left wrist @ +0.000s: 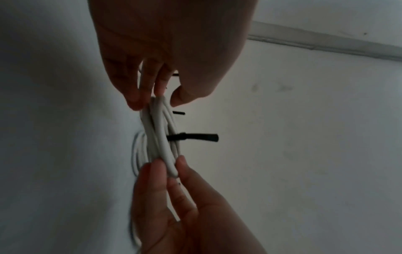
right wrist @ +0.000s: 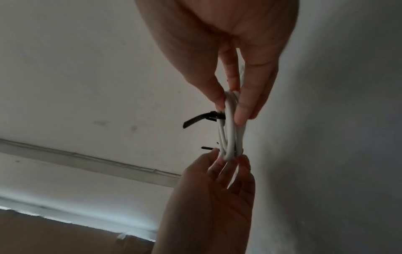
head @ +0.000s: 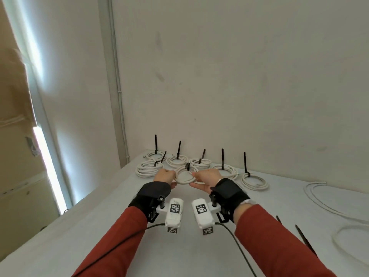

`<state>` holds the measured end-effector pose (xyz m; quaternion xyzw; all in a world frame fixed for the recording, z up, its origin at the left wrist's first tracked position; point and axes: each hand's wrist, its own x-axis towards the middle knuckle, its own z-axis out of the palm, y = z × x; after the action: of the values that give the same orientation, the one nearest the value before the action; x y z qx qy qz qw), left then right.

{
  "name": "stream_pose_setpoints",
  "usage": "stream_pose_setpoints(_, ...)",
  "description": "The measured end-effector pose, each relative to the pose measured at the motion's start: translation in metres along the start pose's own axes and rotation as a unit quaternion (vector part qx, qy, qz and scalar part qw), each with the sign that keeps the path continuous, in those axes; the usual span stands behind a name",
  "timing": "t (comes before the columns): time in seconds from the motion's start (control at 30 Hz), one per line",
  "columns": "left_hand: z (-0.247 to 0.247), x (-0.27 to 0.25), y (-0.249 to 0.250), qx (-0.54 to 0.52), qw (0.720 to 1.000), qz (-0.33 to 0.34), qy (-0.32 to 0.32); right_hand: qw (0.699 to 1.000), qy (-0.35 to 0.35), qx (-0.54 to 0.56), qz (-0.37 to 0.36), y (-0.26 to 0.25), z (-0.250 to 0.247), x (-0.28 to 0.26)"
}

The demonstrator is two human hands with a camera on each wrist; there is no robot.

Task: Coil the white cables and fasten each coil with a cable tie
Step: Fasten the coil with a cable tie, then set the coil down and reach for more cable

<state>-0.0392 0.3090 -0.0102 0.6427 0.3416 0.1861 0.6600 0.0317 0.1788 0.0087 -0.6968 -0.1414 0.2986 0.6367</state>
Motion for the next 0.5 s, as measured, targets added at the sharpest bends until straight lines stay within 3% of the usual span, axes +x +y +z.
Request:
stream_pose_setpoints(0.07,-0.008,0.016,-0.006,-0.01,1.0,-0.023,0.014,1.0,0.008,-0.007,0.012,0.006,0.012,0.021)
stream_pose_setpoints(0.13,-0.015,0.028,-0.008,0.001,0.999,-0.027,0.024,0.993,0.024,-0.116,0.02,0.004,0.018,0.028)
stream_pose_setpoints(0.2,-0.02,0.039,-0.01,0.046,0.998,-0.028,0.022,0.96,0.013,-0.277,-0.019,0.005,0.024,0.03)
stream_pose_setpoints(0.27,-0.026,0.045,-0.012,0.062,0.997,-0.031,0.04,0.937,0.005,-0.347,-0.038,0.008,0.032,0.037)
stream_pose_setpoints(0.33,-0.032,0.053,-0.015,0.076,0.995,-0.031,0.062,0.933,0.009,-0.358,-0.045,0.01,0.039,0.044)
stream_pose_setpoints(0.5,-0.035,0.06,-0.018,0.15,0.988,-0.001,0.043,0.924,0.012,-0.38,-0.024,0.009,0.044,0.046)
